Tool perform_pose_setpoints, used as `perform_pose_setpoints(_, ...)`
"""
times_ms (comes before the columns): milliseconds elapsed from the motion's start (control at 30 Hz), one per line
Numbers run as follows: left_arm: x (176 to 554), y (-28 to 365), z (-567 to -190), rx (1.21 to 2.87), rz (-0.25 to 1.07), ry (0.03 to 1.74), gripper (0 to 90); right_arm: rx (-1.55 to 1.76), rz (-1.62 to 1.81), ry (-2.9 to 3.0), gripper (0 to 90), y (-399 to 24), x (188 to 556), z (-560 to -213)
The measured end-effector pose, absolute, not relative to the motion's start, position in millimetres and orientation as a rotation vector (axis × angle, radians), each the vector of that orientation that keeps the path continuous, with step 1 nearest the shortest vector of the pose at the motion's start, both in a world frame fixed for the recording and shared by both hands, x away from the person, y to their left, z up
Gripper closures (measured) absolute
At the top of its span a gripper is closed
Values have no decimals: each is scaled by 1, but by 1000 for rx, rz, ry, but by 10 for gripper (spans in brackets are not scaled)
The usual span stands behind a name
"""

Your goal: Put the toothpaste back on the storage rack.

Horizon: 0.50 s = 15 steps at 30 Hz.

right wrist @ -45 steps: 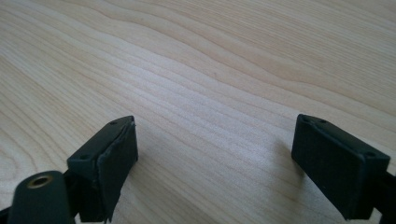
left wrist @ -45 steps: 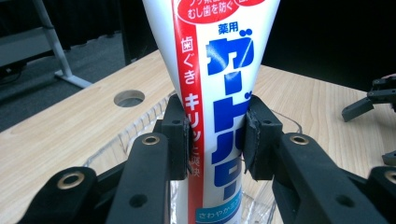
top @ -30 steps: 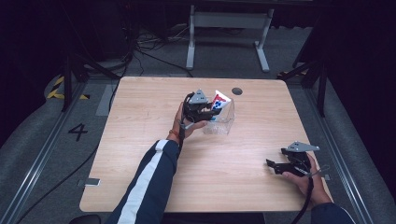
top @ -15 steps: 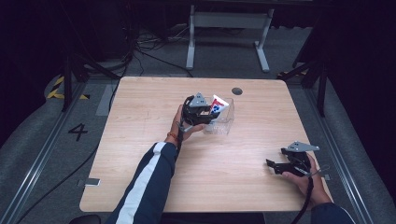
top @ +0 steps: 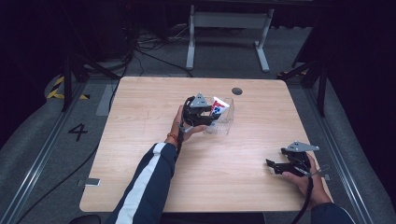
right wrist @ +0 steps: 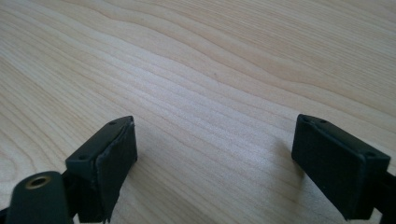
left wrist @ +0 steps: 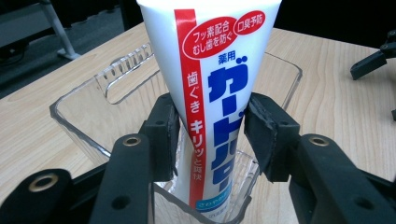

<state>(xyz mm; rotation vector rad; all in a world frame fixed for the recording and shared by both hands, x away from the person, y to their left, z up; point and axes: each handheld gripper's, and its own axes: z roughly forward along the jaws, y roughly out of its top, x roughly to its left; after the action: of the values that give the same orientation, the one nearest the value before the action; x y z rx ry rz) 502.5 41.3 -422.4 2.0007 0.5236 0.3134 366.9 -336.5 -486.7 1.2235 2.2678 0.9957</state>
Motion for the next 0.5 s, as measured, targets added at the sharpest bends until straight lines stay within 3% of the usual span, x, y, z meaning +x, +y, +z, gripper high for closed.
perform_pose_setpoints(367,503,42,-422,1981,289,527,517,1224,995,2268,143,-337,367,-487)
perform_pose_setpoints(500,501,41,-419,1971,286,535,456,1223,995,2268,143,-337,367,-487)
